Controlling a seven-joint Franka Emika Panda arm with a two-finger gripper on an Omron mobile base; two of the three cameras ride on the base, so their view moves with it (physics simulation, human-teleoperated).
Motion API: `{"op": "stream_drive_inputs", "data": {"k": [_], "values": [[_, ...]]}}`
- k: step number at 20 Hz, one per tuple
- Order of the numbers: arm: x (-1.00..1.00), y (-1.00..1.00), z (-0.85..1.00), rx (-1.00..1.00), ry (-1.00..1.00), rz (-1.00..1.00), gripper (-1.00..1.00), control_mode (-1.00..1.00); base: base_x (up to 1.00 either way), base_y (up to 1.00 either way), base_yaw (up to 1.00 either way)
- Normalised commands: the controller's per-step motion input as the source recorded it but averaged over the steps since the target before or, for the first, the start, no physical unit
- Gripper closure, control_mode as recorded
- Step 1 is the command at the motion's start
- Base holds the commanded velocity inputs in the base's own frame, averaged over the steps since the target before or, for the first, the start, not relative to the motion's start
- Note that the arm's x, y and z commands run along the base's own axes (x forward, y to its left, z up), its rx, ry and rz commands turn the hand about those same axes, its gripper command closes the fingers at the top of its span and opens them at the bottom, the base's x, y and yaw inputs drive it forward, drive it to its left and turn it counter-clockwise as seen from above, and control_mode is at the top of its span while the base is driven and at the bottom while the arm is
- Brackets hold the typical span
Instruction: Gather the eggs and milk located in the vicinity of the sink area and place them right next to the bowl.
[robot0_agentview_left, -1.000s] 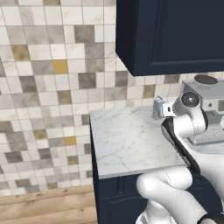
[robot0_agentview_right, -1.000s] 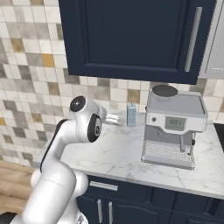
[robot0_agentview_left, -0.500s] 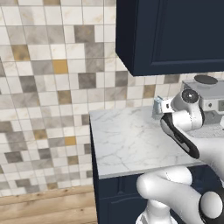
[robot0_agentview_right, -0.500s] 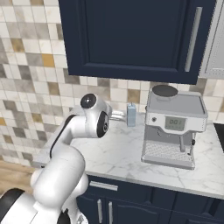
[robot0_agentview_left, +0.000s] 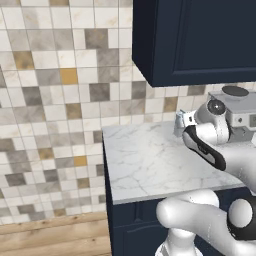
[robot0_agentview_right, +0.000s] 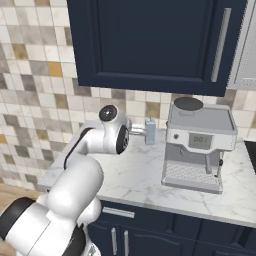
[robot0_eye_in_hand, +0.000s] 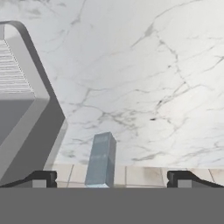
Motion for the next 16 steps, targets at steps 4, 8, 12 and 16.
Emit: {"op": "stream_drive_inputs", "data": {"k": [4,8,12,16], "values": [[0.07,-0.23,-0.02,0.0,0.04,0.0,-1.0,-1.0,0.0,0.0,0.0],[0.07,-0.18,-0.05,0.0,0.03,0.0,-1.0,-1.0,0.0,0.0,0.0],[0.08,-0.02,-0.1,0.0,0.0,0.0,-1.0,-1.0,0.0,0.0,0.0],[0.13,0.0,-0.16,0.0,0.0,0.02,-1.0,-1.0,0.0,0.0,0.0]]}}
